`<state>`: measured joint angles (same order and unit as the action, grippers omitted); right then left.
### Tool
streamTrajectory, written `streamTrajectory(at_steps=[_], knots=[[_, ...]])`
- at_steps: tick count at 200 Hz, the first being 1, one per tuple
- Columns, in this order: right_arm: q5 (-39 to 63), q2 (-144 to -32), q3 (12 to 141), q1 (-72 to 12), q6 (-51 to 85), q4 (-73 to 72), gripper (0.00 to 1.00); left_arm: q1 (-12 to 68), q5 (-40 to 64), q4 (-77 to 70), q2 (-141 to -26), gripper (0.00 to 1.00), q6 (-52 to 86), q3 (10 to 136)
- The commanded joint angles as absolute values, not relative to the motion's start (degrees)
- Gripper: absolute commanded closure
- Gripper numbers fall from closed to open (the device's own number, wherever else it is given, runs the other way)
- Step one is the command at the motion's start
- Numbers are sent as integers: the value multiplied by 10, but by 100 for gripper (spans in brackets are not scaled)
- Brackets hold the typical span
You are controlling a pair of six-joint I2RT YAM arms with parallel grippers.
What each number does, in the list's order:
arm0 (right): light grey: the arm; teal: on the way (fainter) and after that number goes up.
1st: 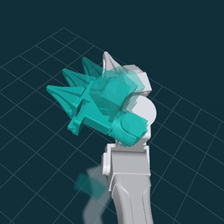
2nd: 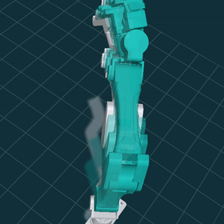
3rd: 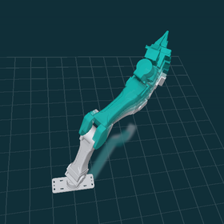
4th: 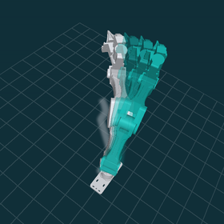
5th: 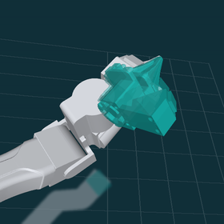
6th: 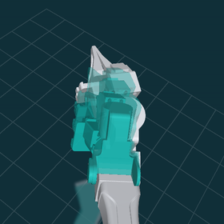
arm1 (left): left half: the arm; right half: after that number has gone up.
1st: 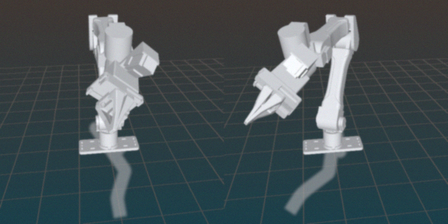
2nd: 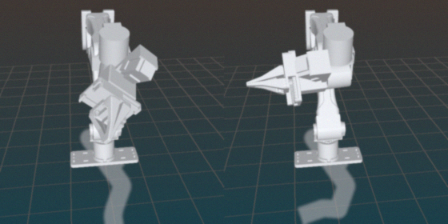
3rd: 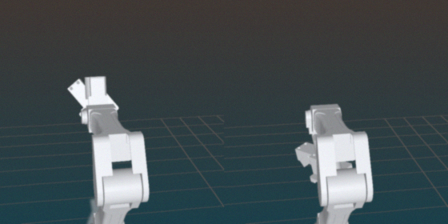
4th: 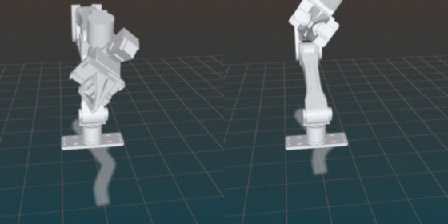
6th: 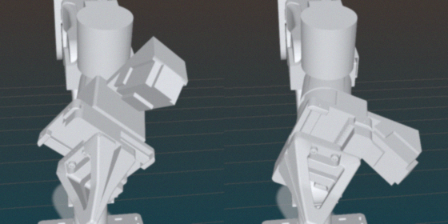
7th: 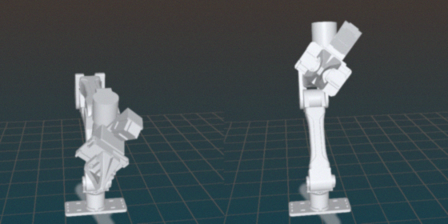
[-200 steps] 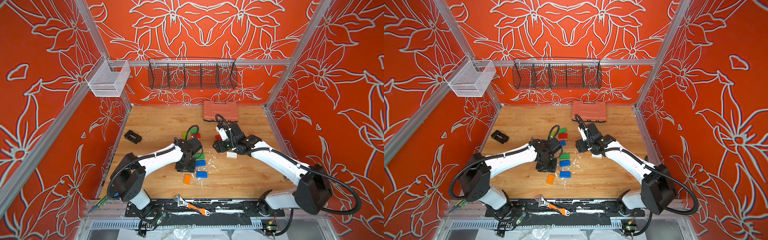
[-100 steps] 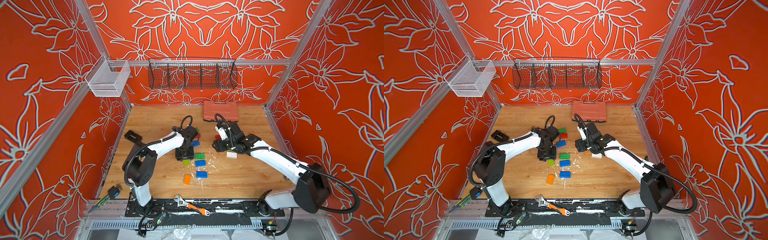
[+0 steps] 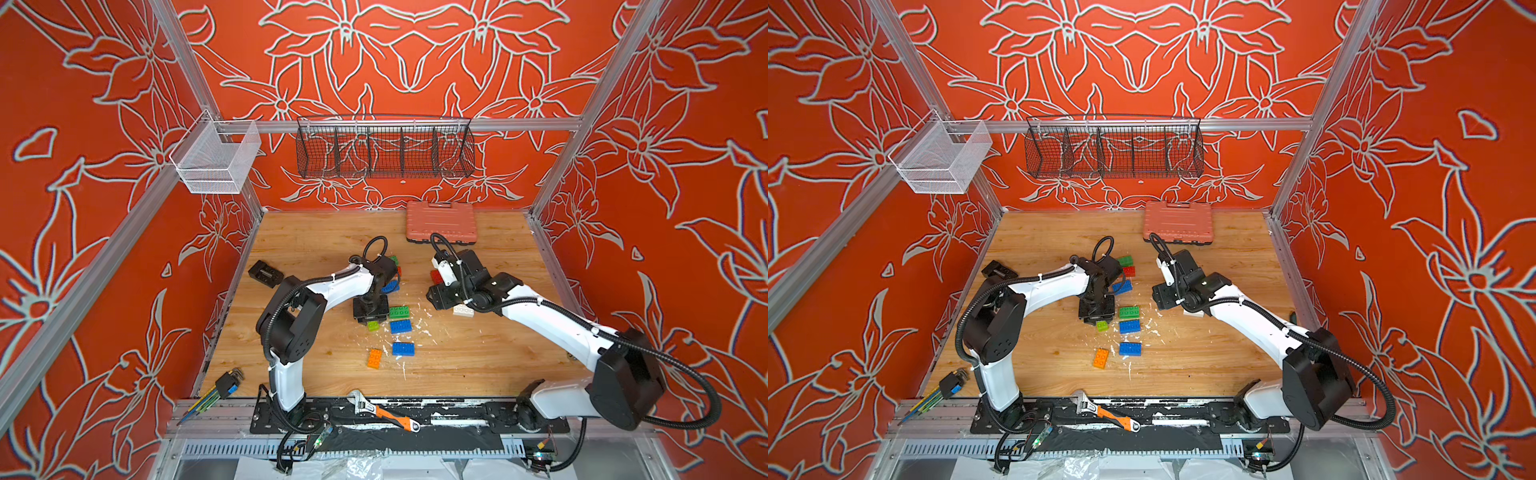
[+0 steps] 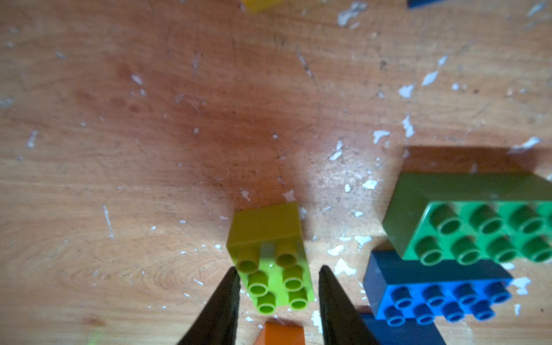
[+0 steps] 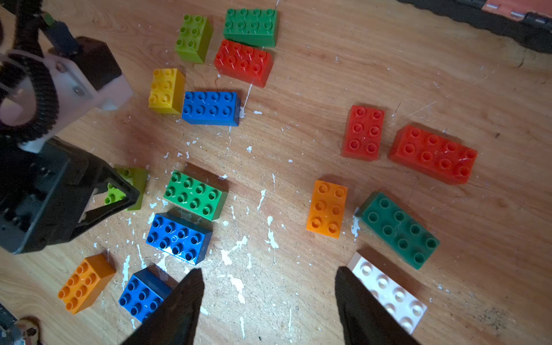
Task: Assemble a rectangle with lego
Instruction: Pick up the lego brick from the center of the board.
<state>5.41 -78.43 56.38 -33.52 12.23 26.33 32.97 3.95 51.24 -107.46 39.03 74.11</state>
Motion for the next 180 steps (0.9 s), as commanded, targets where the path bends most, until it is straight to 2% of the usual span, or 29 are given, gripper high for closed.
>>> streamTrajectory(at_steps=[1,58,91,107,146,180], knots=[[56,-770,553,-340,132,264,28,328,20,514,-1084,58,396,745],[52,-766,544,-340,133,265,28,328,13,508,-1101,60,394,750],[53,-772,543,-341,133,263,28,328,11,506,-1097,79,394,749],[54,-773,544,-340,134,263,28,328,15,507,-1094,91,392,749],[52,-769,551,-340,135,272,28,339,24,498,-1049,100,371,734],[47,-756,554,-340,135,300,28,377,26,505,-1005,100,330,720]])
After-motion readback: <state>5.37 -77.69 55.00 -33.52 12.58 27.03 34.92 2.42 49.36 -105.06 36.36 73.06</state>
